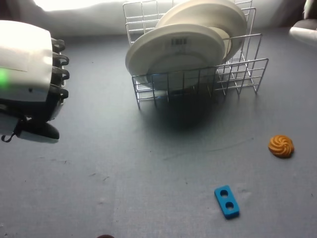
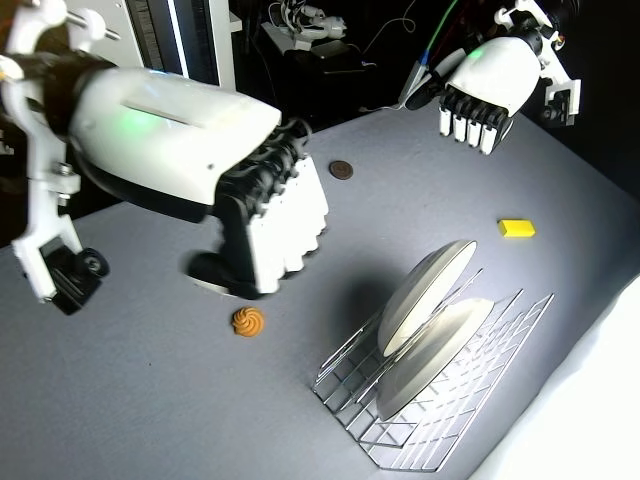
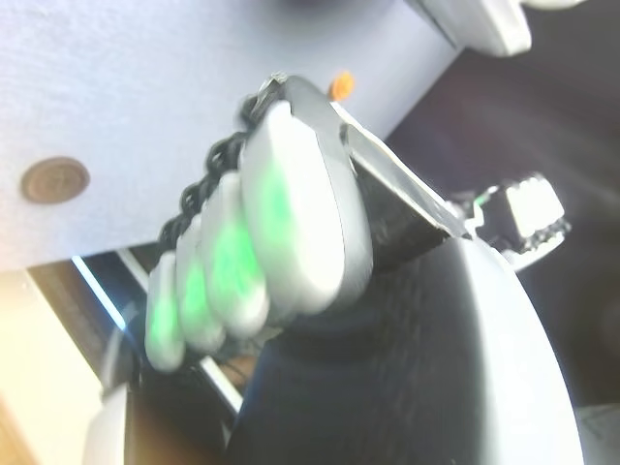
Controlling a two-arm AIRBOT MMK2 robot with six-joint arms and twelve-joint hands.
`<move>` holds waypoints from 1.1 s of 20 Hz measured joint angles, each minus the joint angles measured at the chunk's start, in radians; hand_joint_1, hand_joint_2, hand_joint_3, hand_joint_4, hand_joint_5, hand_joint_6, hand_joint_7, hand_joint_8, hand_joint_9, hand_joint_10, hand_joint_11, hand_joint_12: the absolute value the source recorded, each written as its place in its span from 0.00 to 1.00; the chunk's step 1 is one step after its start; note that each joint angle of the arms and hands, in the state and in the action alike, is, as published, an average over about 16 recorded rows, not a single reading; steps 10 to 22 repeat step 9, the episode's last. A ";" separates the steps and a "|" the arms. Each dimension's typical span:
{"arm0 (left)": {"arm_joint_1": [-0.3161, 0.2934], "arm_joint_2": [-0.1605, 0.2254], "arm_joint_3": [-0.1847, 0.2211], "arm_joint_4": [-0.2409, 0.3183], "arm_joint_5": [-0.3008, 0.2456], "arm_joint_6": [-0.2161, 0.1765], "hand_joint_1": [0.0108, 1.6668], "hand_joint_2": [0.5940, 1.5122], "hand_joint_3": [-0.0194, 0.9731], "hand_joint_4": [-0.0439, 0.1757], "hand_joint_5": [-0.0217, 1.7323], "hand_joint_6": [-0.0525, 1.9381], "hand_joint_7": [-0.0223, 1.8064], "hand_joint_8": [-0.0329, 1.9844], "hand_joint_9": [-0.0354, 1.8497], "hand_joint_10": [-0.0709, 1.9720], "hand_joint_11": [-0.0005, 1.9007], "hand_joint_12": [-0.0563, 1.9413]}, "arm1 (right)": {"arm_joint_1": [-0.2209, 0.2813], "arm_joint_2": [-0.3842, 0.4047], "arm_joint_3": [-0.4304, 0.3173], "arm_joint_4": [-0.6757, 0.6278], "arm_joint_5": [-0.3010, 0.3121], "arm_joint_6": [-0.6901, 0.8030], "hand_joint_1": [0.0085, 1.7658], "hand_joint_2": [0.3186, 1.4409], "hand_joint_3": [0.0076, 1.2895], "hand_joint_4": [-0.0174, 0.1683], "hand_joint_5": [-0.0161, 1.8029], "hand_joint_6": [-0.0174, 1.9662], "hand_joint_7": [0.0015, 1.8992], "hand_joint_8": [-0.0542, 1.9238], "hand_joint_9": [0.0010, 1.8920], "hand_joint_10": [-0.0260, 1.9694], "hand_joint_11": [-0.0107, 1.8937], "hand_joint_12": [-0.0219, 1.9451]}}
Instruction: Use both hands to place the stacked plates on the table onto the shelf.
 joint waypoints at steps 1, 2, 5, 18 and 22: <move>-0.002 0.002 -0.007 0.002 -0.001 -0.001 0.23 0.76 0.02 0.59 0.85 0.98 0.86 0.96 0.85 0.96 0.82 0.99 | -0.006 0.009 -0.007 0.008 0.004 -0.004 0.28 0.78 0.00 0.60 0.66 0.95 0.70 0.97 0.73 0.97 0.77 0.99; -0.002 0.004 -0.012 0.003 -0.001 -0.001 0.26 0.76 0.02 0.64 0.89 0.99 0.89 0.97 0.89 0.97 0.86 0.99 | -0.011 0.016 -0.012 0.016 0.007 -0.007 0.29 0.80 0.00 0.65 0.69 0.98 0.73 0.98 0.76 0.98 0.81 0.98; -0.003 0.006 -0.020 0.004 -0.001 -0.002 0.31 0.79 0.02 0.75 0.95 1.00 0.94 0.97 0.95 0.97 0.94 1.00 | -0.018 0.028 -0.019 0.033 0.010 -0.014 0.30 0.84 0.00 0.78 0.75 0.99 0.79 0.99 0.82 0.98 0.89 0.98; -0.004 0.008 -0.025 0.005 -0.001 -0.004 0.38 0.83 0.01 0.96 0.95 1.00 0.94 0.97 0.95 0.97 0.94 1.00 | -0.026 0.031 -0.021 0.049 0.013 -0.025 0.33 0.89 0.00 0.92 0.79 1.00 0.85 0.99 0.88 0.98 0.95 0.98; -0.004 0.008 -0.025 0.005 -0.001 -0.004 0.38 0.83 0.01 0.96 0.95 1.00 0.94 0.97 0.95 0.97 0.94 1.00 | -0.026 0.031 -0.021 0.049 0.013 -0.025 0.33 0.89 0.00 0.92 0.79 1.00 0.85 0.99 0.88 0.98 0.95 0.98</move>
